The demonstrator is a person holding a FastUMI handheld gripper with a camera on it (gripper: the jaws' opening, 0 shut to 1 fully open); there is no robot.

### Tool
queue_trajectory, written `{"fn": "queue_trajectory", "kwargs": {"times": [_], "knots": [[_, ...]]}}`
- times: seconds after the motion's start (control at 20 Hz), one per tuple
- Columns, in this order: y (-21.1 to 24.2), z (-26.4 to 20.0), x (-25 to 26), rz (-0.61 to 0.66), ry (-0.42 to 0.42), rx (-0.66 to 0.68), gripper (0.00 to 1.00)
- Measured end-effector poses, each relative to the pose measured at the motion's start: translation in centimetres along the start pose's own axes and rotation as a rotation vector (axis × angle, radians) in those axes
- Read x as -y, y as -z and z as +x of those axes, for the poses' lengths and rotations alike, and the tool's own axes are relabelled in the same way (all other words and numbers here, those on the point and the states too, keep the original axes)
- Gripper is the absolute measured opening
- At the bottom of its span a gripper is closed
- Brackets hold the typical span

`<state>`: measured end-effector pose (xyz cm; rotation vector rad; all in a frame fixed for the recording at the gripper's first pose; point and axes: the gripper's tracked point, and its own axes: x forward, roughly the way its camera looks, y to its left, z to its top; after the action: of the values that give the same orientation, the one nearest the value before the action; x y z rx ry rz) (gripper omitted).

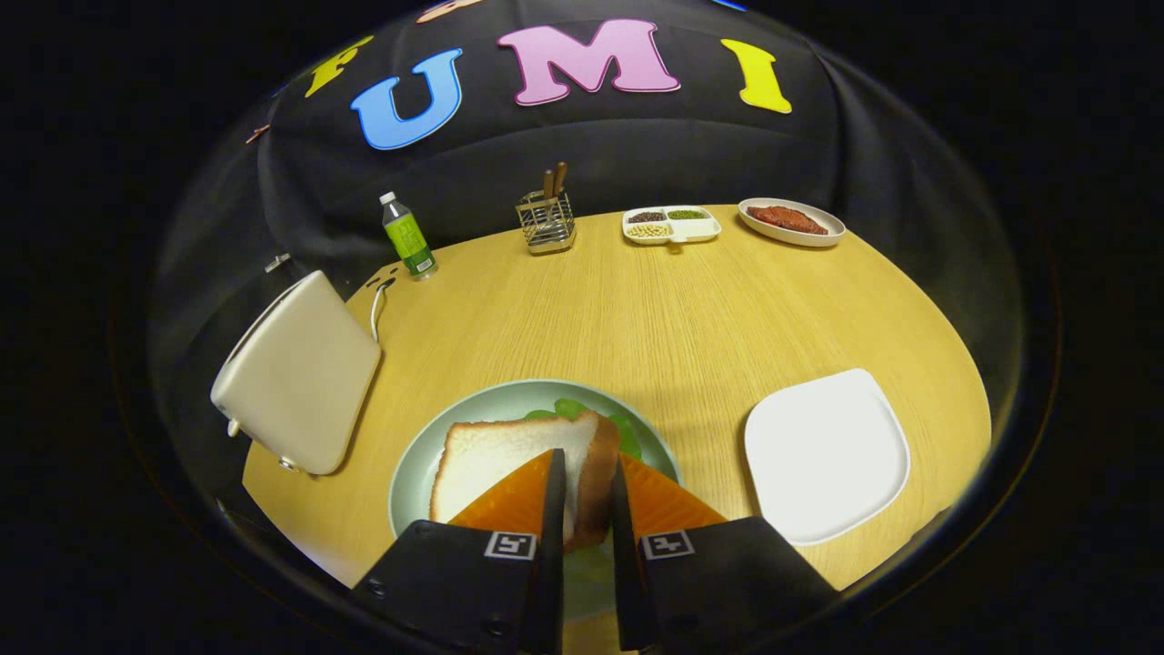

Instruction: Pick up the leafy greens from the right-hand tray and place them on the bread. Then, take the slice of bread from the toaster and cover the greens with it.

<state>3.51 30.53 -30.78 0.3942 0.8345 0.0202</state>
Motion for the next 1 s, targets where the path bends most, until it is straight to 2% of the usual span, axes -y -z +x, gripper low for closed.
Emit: {"fn": "queue_trajectory", "kwargs": {"times": [0.05,0.2,0.25,0.3,0.5,0.65,0.7,0.8,1.0], "knots": [[0.2,0.1,0.4,-0.004,0.016,-0.006,0.31],[0.2,0.1,1.1,-0.038,0.044,-0.013,0.51],[0.0,0.1,1.3,-0.051,0.053,-0.008,0.52],[0.0,0.1,1.4,-0.062,0.059,-0.006,0.57],[-0.1,0.0,1.3,-0.092,0.064,-0.003,0.62],[-0.6,-0.1,1.9,-0.112,0.074,0.007,0.69],[-0.9,-0.2,2.2,-0.113,0.075,0.014,0.82],[-1.6,-0.5,2.6,-0.103,0.075,0.032,0.99],[-3.6,-1.5,3.7,-0.105,0.086,0.075,1.00]]}}
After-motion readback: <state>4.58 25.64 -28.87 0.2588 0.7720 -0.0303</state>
